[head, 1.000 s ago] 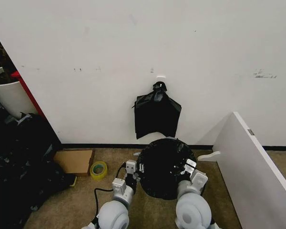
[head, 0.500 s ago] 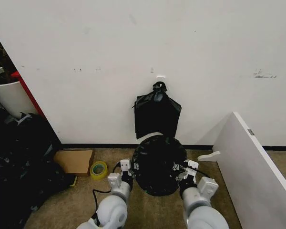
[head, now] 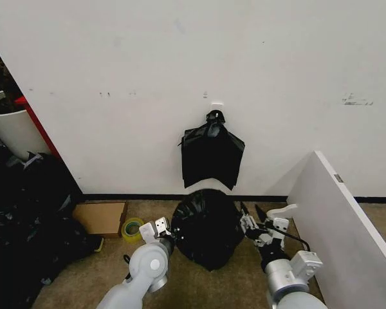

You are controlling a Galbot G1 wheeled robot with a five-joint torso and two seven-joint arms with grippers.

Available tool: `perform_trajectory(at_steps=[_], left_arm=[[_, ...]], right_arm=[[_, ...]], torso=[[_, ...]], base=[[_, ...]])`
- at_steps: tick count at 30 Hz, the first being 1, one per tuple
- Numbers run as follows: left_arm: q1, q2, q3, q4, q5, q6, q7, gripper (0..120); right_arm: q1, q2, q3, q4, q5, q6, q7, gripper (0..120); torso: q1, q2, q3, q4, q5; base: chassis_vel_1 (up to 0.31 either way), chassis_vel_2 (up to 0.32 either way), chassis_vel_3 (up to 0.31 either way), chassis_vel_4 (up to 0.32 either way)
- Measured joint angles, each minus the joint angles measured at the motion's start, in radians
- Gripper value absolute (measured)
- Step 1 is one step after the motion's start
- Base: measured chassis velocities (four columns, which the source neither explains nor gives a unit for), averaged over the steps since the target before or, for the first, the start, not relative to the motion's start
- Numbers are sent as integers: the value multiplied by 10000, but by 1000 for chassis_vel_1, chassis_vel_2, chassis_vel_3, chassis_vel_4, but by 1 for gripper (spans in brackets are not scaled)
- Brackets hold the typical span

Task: Place the garbage bag over the trash bin.

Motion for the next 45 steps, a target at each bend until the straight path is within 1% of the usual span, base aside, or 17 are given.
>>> perform_trajectory(at_steps=[5, 9, 10, 14, 16, 18, 25, 29, 31, 33, 35, 37, 38, 39, 42, 44, 45], left_arm=[[-291, -204, -42, 669, 582, -431, 315, 2], [-625, -403, -115, 1242, 966, -761, 457, 18], [-625, -403, -115, 1242, 966, -761, 457, 18], [-731, -507, -163, 1426, 832, -796, 562, 34], [-638, -482, -182, 1299, 772, -807, 737, 44], [-591, -454, -181, 1189, 762, -807, 804, 48], [-150, -6, -199, 80, 762, -657, 1065, 76], [157, 203, -196, -393, 964, -524, 1293, 86], [457, 356, -195, -752, 1679, -680, 1862, 97], [578, 403, -199, -859, 2142, -863, 2131, 98], [933, 472, -230, -978, 3790, -1794, 2817, 100], [1370, 483, -297, -978, 5827, -3167, 3407, 100], [1881, 464, -356, -1043, 7532, -4336, 3805, 100], [1881, 464, -356, -1043, 7532, -4336, 3805, 100], [2989, 257, -485, -1402, 9512, -5844, 4217, 100], [3673, 55, -771, -1601, 10152, -6346, 4257, 100], [4365, -151, -1169, -1779, 10590, -6689, 4279, 100]], right_arm=[[-28, 34, 0, -53, 56, 42, -5, 81], [-67, 100, -81, -63, 63, 45, 15, 97], [-67, 100, -81, -63, 63, 45, 15, 97], [-103, 151, -100, 7, 100, 44, 69, 100], [-127, 155, -112, 46, 112, 38, 83, 100], [-133, 158, -112, 45, 114, 37, 84, 100], [-179, 188, -110, -58, 127, 40, 102, 100], [-173, 189, -96, -81, 150, 49, 103, 100], [-167, 224, -4, -111, 245, 162, 32, 100], [-171, 243, 62, -144, 258, 263, -60, 100], [-196, 317, 334, -363, 73, 786, -441, 100], [-302, 416, 713, -549, -161, 1199, -907, 100], [-454, 562, 1067, -741, -471, 1720, -1371, 100], [-454, 562, 1067, -741, -471, 1720, -1371, 100], [-725, 1089, 1788, -1698, -2125, 3358, -2059, 100], [-1030, 1269, 2043, -1879, -2364, 3826, -2204, 100], [-1334, 1291, 2106, -1866, -2289, 4082, -2367, 100]], torso=[[0, 0, 0, -2, -1], [0, 0, 1, -2, -2], [0, 0, 1, -2, -2], [0, 0, 0, -2, -3], [0, 0, 0, -1, 0], [0, 0, 1, -1, -2], [0, 0, 0, -2, 0], [0, 0, 0, -2, -1], [0, 0, 0, -1, -2], [0, 0, 0, -3, -2], [0, 0, 0, -3, 0], [1, 0, 0, 0, -1], [0, 0, -1, -1, -3], [0, 0, -1, -1, -3], [0, 0, -1, 0, 2], [0, 0, -1, -9, 1], [0, 1, -1, -2, -3]], base=[[0, 0, 0, 0], [0, 0, 0, 0], [0, 0, 0, 0], [0, 0, 0, 0], [0, 0, 0, 0], [0, 0, 0, 0], [0, 0, 0, 0], [0, 0, 0, 0], [0, 0, 0, 0], [0, 0, 0, 0], [0, 0, 0, 0], [0, 0, 0, 0], [0, 0, 0, 0], [0, 0, 0, 0], [0, 0, 0, 0], [0, 0, 0, 0], [0, 0, 0, 0]])
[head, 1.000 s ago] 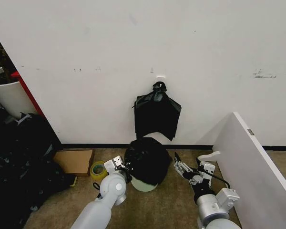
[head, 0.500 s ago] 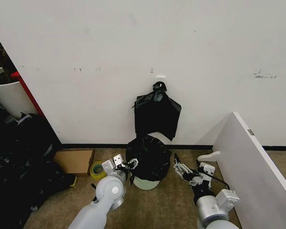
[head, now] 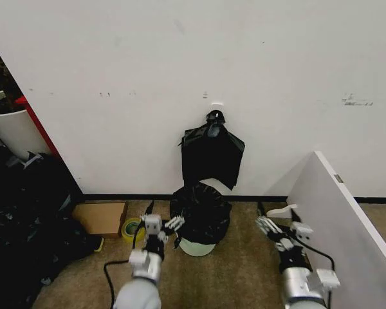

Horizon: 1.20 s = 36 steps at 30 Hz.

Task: Place the garbage bag over the trash bin.

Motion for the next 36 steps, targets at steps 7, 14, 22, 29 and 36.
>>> perform_trajectory(at_steps=[7, 14, 22, 29, 36], left_arm=[[2046, -724, -1543, -1137, 1156, -896, 184, 100], [2964, -880, -2235, -1816, 1853, -1718, 186, 100], [2799, -459, -2288, -1868, 1977, -2317, 94, 100], [2854, -454, -2062, -1843, 2278, -2479, 18, 100], [2813, -449, -2040, -1770, 2352, -2498, -22, 100]], right_arm=[[-111, 502, 622, -677, -781, 1432, -609, 100], [-218, 938, 898, -887, -587, 1980, -1410, 100], [-373, 1268, 1214, -780, -1342, 2713, -1977, 100], [-779, 1626, 1400, -250, -2151, 2823, -2016, 100], [-862, 1666, 1395, -158, -2180, 2851, -2022, 100]], torso=[[0, 0, -1, 1, 6], [0, 0, 0, 1, 1], [0, 0, 1, -2, 0], [1, 0, 1, 0, 0], [1, -1, 1, 0, 2]], base=[[0, 0, 0, 0], [0, 0, 0, 0], [0, 0, 0, 0], [0, 0, 0, 0], [0, 0, 0, 0]])
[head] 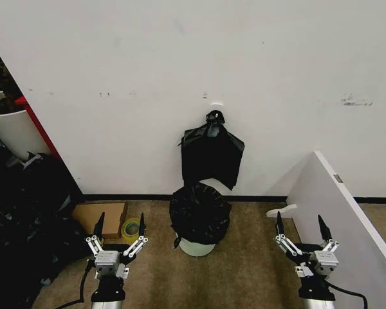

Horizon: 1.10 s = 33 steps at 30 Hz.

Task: Place the garbage bag over the trash bin.

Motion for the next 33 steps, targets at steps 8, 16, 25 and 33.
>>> perform_trajectory(at_steps=[8, 16, 25, 33], left_arm=[[-10, 2, 6, 10, -11, 10, -6, 100], [-15, 3, 11, 16, -26, 24, -10, 100], [-16, 3, 12, 23, -36, 33, -10, 100], [-14, 2, 13, 28, -42, 40, -10, 100]], right_arm=[[5, -10, -6, 0, 14, -8, 8, 100], [9, -14, -12, 0, 29, -22, 16, 100], [10, -20, -18, 0, 38, -31, 23, 100], [11, -24, -19, -2, 43, -38, 29, 100]], torso=[[0, 0, 0, 0, 0], [0, 0, 0, 0, 0], [0, 0, 0, 0, 0], [0, 0, 0, 0, 0]], base=[[0, 0, 0, 0], [0, 0, 0, 0], [0, 0, 0, 0], [0, 0, 0, 0]])
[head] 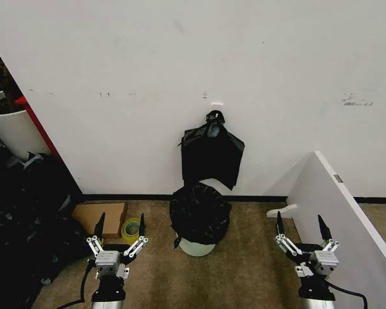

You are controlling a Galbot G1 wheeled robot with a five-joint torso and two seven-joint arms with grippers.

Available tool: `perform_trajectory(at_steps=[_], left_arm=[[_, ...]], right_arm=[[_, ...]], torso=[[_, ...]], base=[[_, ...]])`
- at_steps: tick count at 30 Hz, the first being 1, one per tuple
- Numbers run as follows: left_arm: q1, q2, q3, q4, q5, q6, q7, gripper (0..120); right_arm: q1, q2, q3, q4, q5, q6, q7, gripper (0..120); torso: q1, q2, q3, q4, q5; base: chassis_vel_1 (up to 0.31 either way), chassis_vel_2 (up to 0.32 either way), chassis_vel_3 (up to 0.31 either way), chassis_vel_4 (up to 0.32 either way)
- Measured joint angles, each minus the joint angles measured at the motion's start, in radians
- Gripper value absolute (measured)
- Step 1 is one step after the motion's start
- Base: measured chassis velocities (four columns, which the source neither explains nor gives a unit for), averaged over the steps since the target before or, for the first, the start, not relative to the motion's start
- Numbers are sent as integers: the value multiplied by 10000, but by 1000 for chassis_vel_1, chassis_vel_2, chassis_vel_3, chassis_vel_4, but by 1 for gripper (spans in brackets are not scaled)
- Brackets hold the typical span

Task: Place the garbage bag over the trash bin.

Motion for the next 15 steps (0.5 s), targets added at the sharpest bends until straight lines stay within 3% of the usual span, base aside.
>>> perform_trajectory(at_steps=[15], left_arm=[[0, 0, 0, 0, -2, 2, 0, 100]], right_arm=[[1, 0, 0, -2, 8, -3, 7, 100]], torso=[[0, 0, 0, 0, 0]], base=[[0, 0, 0, 0]])
